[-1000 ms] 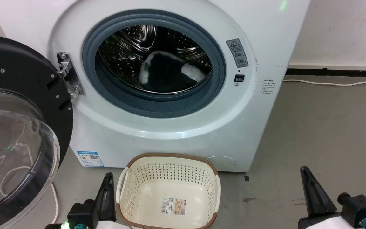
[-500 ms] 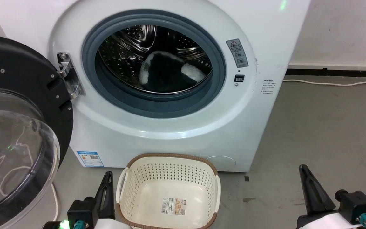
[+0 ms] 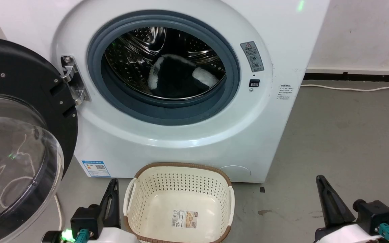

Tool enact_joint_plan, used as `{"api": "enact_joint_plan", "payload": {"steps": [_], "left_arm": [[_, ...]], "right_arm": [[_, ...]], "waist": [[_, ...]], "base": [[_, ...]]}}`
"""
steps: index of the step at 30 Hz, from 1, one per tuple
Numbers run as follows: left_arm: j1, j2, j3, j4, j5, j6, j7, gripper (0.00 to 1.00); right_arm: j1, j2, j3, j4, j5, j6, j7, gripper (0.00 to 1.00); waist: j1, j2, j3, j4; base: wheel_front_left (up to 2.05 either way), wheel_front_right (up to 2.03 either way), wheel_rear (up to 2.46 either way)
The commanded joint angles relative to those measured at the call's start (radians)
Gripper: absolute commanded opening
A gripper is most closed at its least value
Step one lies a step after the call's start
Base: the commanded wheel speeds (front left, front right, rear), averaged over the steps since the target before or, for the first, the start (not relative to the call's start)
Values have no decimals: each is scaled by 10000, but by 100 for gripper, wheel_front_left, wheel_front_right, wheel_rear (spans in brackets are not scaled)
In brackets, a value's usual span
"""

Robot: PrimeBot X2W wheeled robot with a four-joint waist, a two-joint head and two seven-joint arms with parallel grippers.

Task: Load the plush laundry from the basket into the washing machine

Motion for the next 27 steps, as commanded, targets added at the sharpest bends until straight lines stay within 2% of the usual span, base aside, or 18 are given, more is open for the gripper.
{"api": "enact_joint_plan", "payload": {"steps": [1,27], "left_arm": [[-148,-7,60,-61,116,-42,66,0],[-389,-13,371,-174,514,-281,697,0]], "right_arm": [[-235,37,-14,-50,-91,-5,57,0],[-478,89,-38,-86,-571,-7,694,0]], "waist": [[0,0,-1,0],[-1,0,-10,0]], "base": [[0,0,0],[0,0,0]]}}
